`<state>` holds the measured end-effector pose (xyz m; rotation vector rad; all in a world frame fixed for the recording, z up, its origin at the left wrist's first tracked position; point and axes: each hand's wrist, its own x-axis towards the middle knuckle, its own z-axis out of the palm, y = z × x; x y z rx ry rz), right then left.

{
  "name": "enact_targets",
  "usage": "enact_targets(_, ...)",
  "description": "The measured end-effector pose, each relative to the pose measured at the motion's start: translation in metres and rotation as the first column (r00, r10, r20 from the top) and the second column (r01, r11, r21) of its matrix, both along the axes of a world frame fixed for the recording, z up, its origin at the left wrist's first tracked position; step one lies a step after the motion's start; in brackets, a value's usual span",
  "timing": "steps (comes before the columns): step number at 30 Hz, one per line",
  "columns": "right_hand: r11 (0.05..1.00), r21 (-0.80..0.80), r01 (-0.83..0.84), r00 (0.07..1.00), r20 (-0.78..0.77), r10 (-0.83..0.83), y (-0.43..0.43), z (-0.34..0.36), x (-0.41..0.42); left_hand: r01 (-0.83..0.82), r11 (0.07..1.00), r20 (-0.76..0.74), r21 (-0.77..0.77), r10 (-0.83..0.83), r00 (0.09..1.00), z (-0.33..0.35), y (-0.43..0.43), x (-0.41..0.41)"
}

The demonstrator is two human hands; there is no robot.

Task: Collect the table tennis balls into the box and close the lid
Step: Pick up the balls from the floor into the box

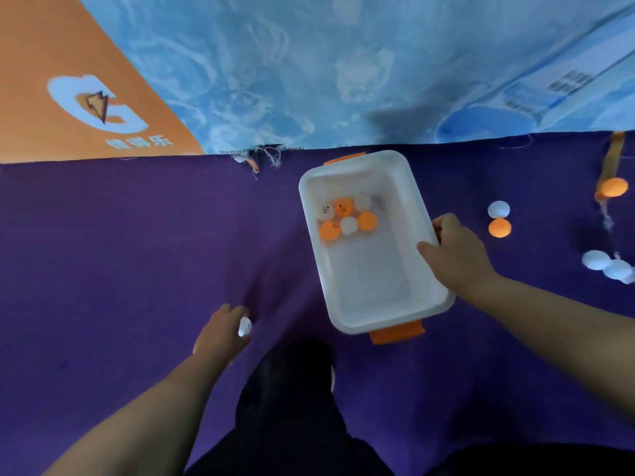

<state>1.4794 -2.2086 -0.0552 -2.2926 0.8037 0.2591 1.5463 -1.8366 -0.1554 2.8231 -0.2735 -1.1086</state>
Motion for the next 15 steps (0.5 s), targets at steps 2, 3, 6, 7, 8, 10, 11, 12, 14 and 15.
enact_targets(2, 0.998, -0.033, -0.053, 0.998, 0.026, 0.054, -0.003, 0.002, 0.004, -0.03, 0.999, 0.074, -0.044, 0.033, 0.997, 0.0, -0.009, 0.003)
enact_targets(3, 0.996, -0.048, -0.076, 0.996, 0.037, 0.078, -0.005, 0.004, 0.006, -0.085, 0.99, 0.13, -0.116, 0.101, 0.986, 0.007, -0.021, 0.009)
enact_targets(6, 0.991, -0.072, -0.116, 0.991, 0.059, 0.121, -0.015, 0.014, 0.007, -0.21, 0.851, 0.286, -0.481, 0.379, 0.88, 0.049, -0.078, 0.034)
enact_targets(7, 0.99, -0.074, -0.122, 0.99, 0.064, 0.127, -0.019, 0.018, 0.006, -0.18, 0.785, 0.32, -0.592, 0.434, 0.842, 0.07, -0.101, 0.041)
enact_targets(8, 0.99, -0.073, -0.124, 0.989, 0.072, 0.129, -0.023, 0.022, 0.003, -0.112, 0.729, 0.352, -0.676, 0.453, 0.819, 0.09, -0.125, 0.046)
enact_targets(10, 0.991, -0.066, -0.112, 0.99, 0.083, 0.118, -0.034, 0.029, -0.004, 0.088, 0.667, 0.432, -0.74, 0.371, 0.822, 0.125, -0.168, 0.049)
enact_targets(11, 0.994, -0.061, -0.092, 0.991, 0.087, 0.097, -0.041, 0.032, -0.009, 0.195, 0.649, 0.473, -0.735, 0.286, 0.833, 0.138, -0.188, 0.046)
enact_targets(12, 0.996, -0.056, -0.064, 0.993, 0.094, 0.069, -0.048, 0.036, -0.015, 0.289, 0.633, 0.508, -0.718, 0.193, 0.839, 0.147, -0.206, 0.043)
enact_targets(14, 0.998, -0.055, 0.007, 0.993, 0.114, -0.001, -0.065, 0.043, -0.03, 0.431, 0.612, 0.54, -0.663, -0.009, 0.842, 0.159, -0.237, 0.033)
enact_targets(15, 0.997, -0.057, 0.043, 0.991, 0.129, -0.035, -0.074, 0.046, -0.04, 0.493, 0.606, 0.545, -0.624, -0.115, 0.831, 0.162, -0.251, 0.028)
